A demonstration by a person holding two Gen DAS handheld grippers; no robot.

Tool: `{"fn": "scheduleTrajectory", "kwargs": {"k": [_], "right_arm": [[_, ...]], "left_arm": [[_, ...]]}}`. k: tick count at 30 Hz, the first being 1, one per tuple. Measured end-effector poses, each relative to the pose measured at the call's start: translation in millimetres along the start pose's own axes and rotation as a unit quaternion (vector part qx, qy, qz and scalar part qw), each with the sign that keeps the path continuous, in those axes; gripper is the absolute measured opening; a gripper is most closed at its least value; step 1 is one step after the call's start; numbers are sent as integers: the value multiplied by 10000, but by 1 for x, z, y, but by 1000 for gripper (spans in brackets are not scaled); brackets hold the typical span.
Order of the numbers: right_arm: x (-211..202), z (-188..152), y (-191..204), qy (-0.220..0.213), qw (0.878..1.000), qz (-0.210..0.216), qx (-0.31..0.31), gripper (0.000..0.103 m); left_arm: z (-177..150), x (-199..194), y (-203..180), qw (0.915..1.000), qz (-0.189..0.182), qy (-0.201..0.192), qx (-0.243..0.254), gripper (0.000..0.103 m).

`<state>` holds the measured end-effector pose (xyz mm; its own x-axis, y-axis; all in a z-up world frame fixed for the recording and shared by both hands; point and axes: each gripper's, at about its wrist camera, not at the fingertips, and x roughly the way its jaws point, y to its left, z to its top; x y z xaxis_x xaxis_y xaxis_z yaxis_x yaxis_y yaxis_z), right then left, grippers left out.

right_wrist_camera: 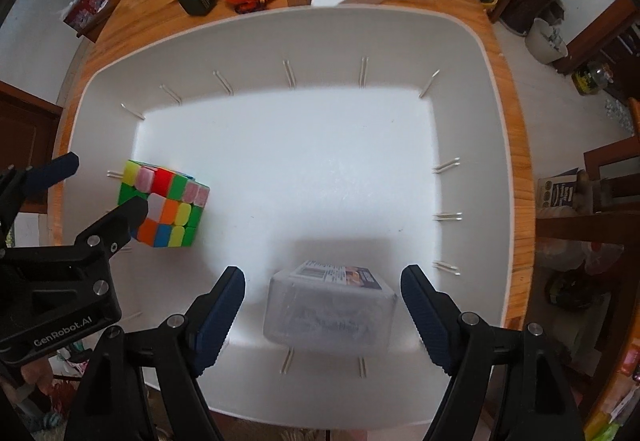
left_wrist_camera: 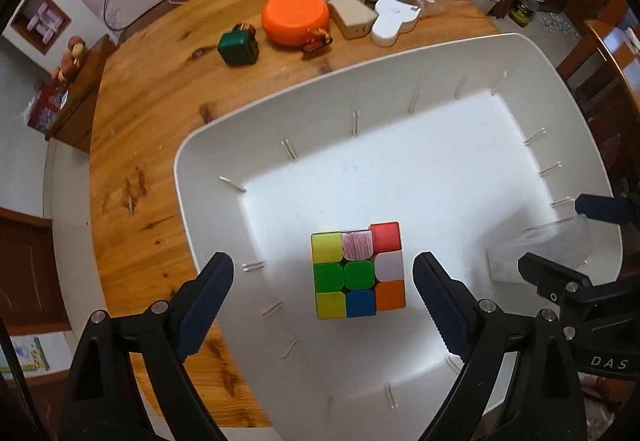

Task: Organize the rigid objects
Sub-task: 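Release the cube and clear box in the tray, lift both tools, then grasp the orange round case with the left tool while the right tool grasps the black charger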

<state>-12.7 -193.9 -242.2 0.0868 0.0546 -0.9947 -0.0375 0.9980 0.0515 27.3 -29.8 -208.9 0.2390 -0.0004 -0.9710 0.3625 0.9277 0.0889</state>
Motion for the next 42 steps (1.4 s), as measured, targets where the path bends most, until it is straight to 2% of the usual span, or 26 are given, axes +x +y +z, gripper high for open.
{"fn": "scheduleTrajectory", "kwargs": {"k": [13,23,26,34,38,42], "right_arm": [[-50,-9,9,-479,9987,-150,-103,81],[-103,-9,16,-1108,9936,-156,-141,81],[-120,-5,16,-1344,9907,-171,-113,81],[-155,14,3,-1790,9838,-62,78,81],[-170,25,-9,-1960,9805,-105,123,81],[-186,39,-22,-2148,9761,-318,111,81]], "left_arm": [[5,-44,15,9986,-120,-493,-121,93],[18,-100,40,9916,-314,-1168,-450,93],[25,-114,48,9889,-430,-1313,-553,93],[46,-145,58,9831,-354,-1706,-553,93],[61,-156,60,9812,-373,-1813,-554,93],[76,-166,59,9793,-348,-1910,-567,93]]}}
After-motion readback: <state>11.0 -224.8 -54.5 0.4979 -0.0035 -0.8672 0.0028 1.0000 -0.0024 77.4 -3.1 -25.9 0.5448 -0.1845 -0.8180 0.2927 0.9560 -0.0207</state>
